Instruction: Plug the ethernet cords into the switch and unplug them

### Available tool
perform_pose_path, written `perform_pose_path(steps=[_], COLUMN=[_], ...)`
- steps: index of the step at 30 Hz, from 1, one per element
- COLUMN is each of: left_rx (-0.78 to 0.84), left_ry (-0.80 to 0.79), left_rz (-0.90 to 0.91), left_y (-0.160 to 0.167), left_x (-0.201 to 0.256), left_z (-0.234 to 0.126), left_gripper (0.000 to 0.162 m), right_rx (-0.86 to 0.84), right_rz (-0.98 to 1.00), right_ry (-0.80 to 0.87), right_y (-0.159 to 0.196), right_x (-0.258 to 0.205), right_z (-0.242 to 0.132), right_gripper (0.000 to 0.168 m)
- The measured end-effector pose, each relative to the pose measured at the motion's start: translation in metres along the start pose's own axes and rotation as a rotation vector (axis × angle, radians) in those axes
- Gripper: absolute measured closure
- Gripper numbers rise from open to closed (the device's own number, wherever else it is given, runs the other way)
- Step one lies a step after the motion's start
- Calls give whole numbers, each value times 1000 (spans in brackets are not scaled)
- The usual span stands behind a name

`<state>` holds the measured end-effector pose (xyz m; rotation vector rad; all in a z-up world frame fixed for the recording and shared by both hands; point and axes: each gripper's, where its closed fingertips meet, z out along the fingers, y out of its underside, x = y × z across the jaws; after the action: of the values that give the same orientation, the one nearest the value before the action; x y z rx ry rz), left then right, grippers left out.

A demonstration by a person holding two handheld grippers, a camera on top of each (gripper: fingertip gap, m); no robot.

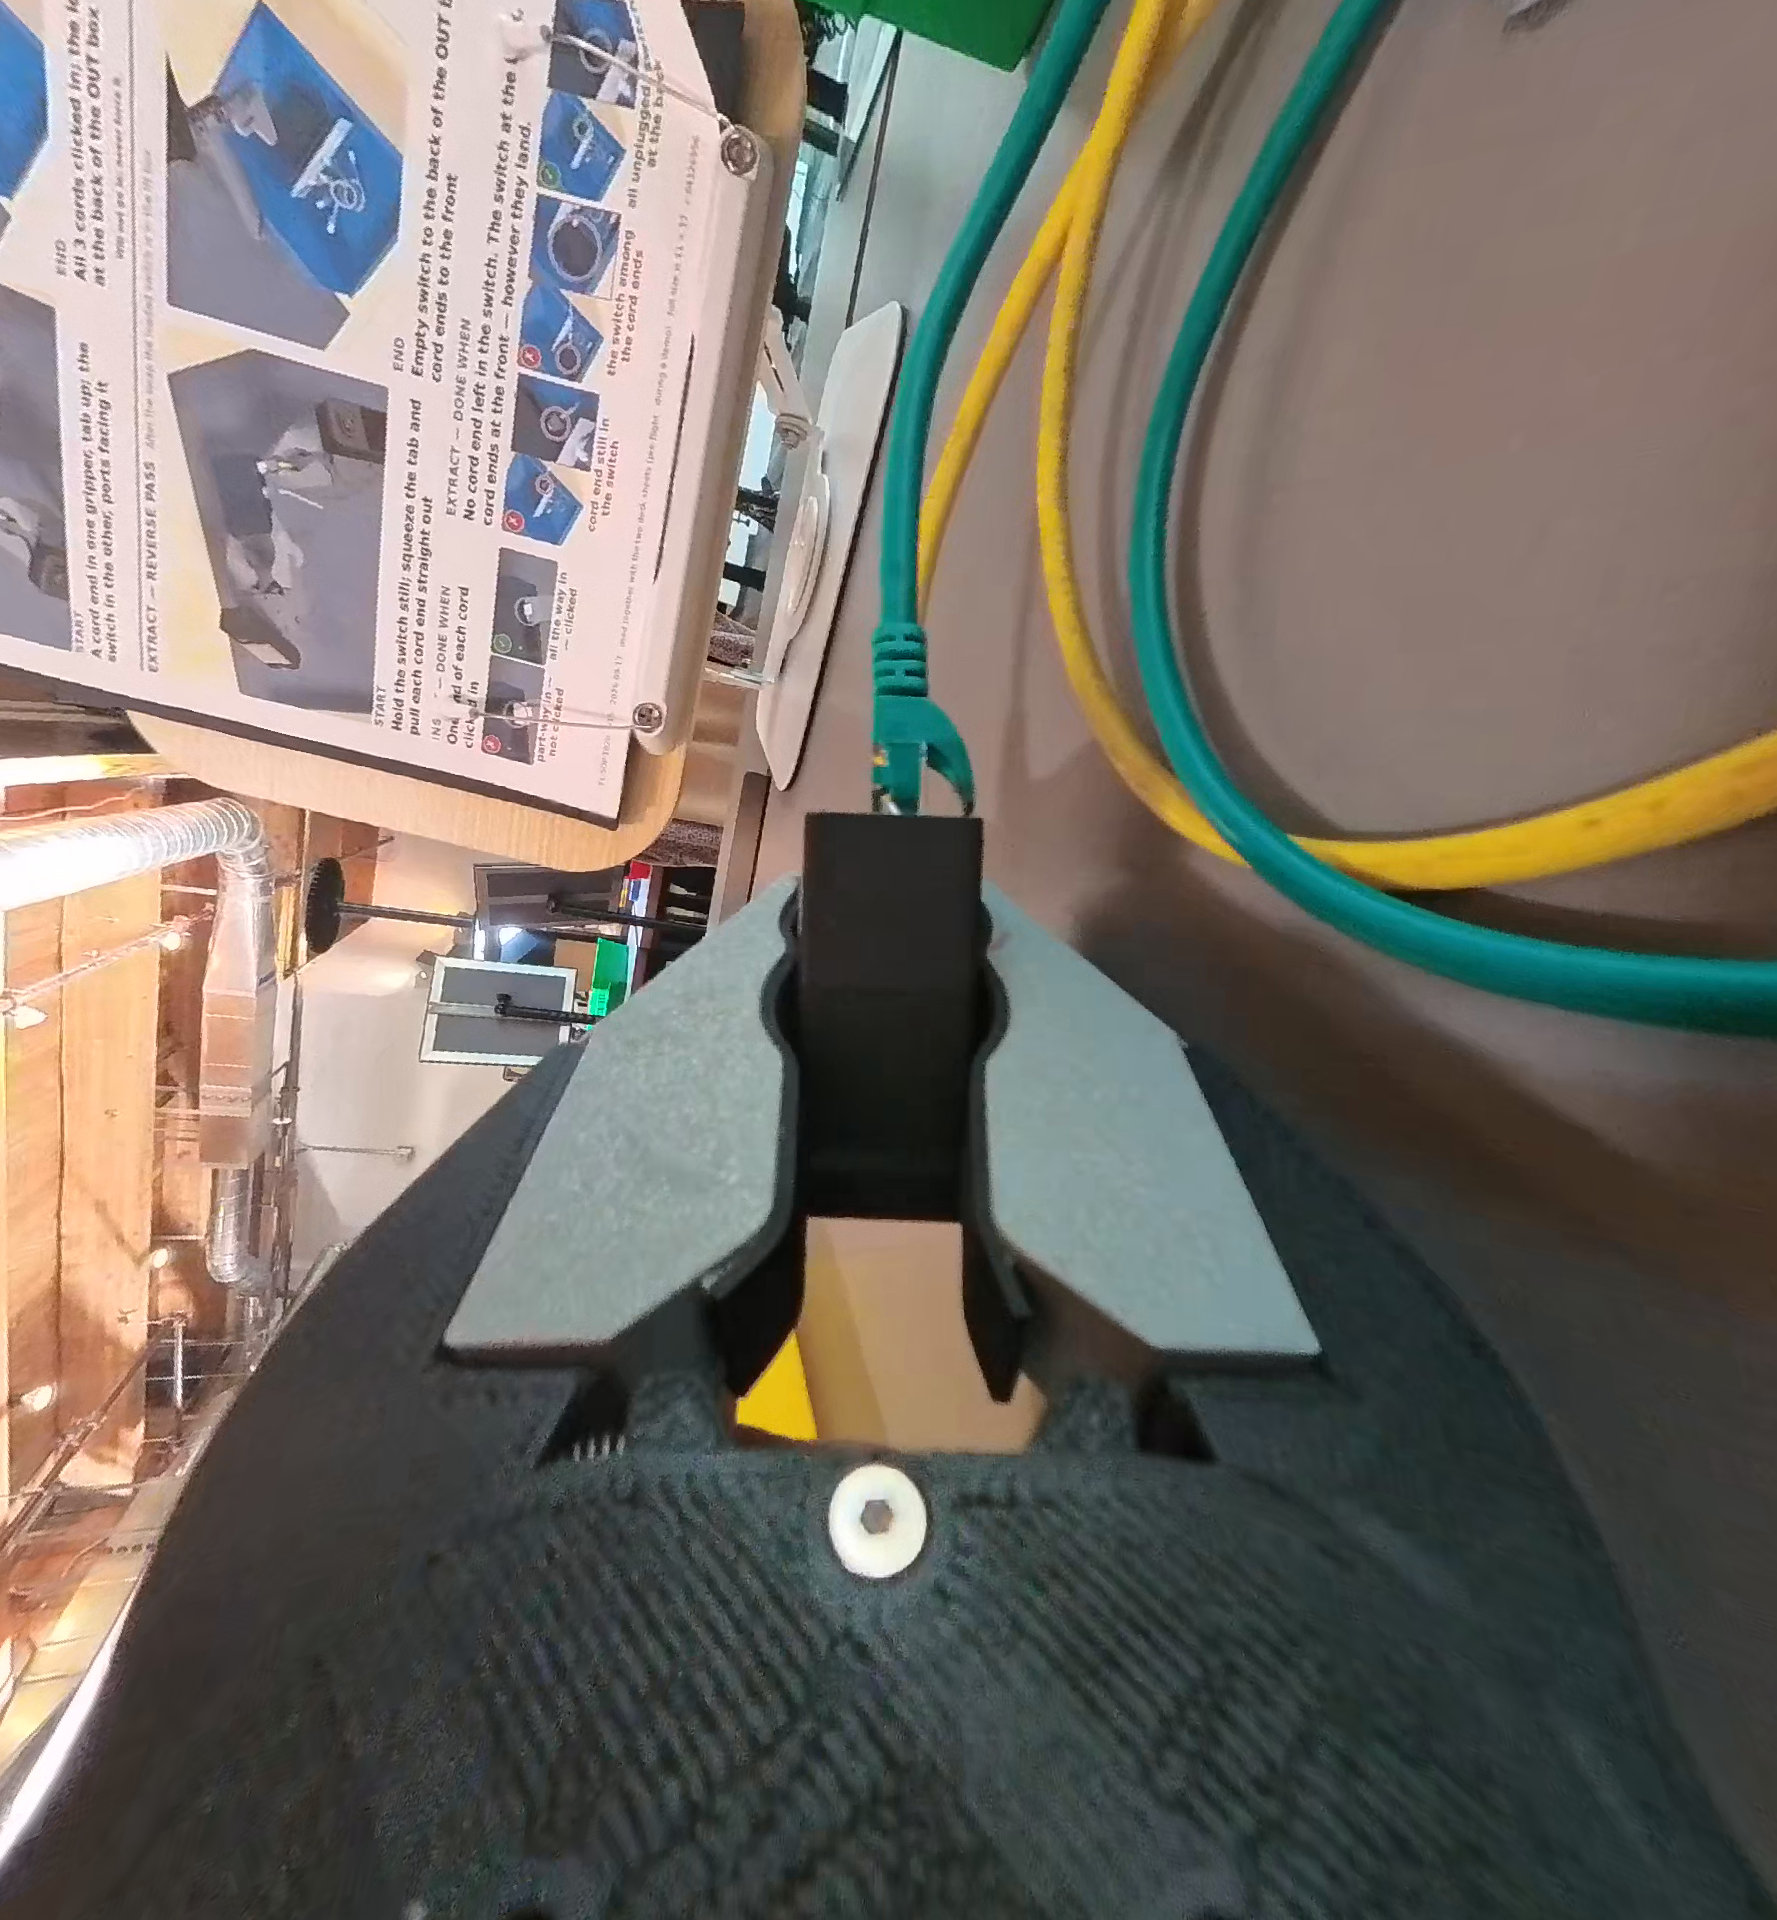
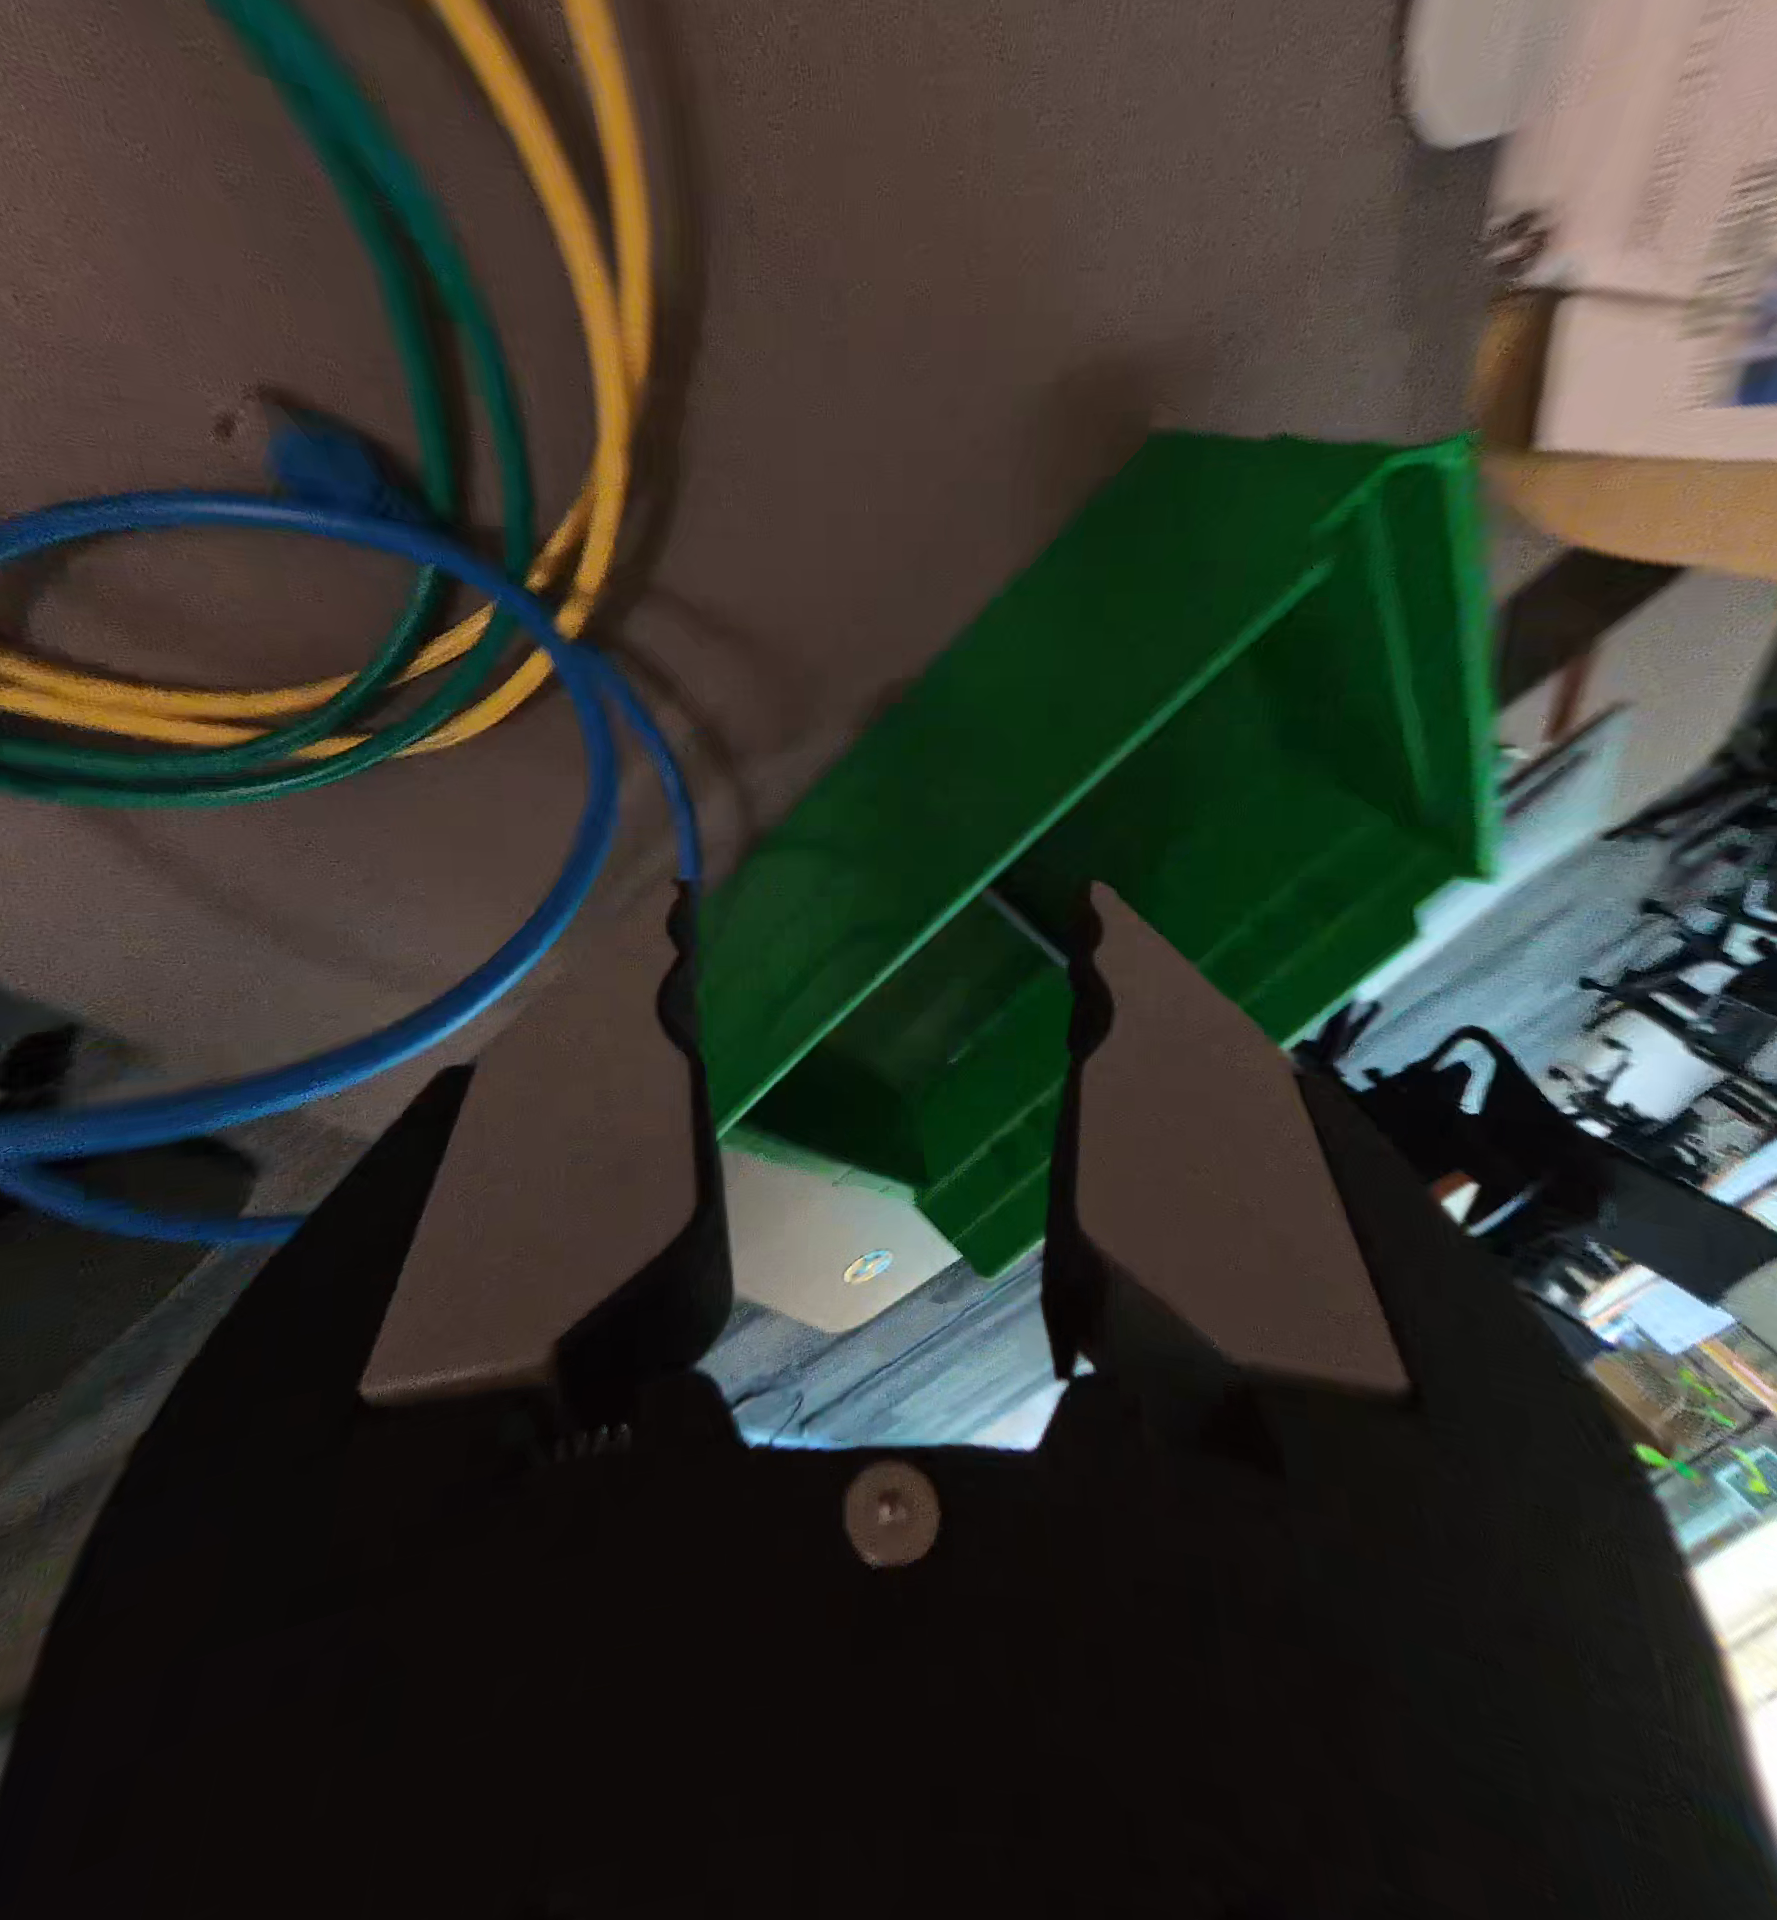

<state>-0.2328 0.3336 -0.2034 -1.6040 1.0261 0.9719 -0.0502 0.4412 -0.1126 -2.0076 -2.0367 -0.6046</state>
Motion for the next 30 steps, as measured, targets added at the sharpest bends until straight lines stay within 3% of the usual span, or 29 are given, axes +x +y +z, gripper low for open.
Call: perform_pose_path(steps=[2,5,7,9,11,13,16,21,25,28,30], left_rx=[-2,-6,-6,4,11,18,29,59,103,123,134], left_ry=[-5,3,3,2,1,-10,-40,-136,-209,-240,-259], left_rz=[-11,-36,-37,-42,-46,-33,6,67,97,126,144], left_y=[2,4,5,3,2,1,-2,-10,-18,-23,-25], left_x=[-2,-3,-3,-4,-6,-7,-10,-21,-31,-34,-36], left_z=[-1,-1,-2,-2,-2,-2,-5,-14,-21,-24,-25], left_gripper=[135,135,135,135,135,135,135,135,135,135,135], right_rx=[115,224,379,610,739,789,868,853,886,878,910], right_rz=[43,122,184,179,110,74,159,256,282,268,255], right_ry=[119,200,41,-222,-435,-519,-555,-363,-437,-351,-350], right_y=[-15,-9,-8,-18,-16,-12,-23,-39,-50,-53,-55], right_x=[24,40,9,-53,-120,-169,-204,-205,-219,-214,-215], right_z=[-15,-28,-36,-53,-63,-56,-40,9,15,28,28], right_gripper=[109,108,108,114,123,125,131,138,134,157,158])
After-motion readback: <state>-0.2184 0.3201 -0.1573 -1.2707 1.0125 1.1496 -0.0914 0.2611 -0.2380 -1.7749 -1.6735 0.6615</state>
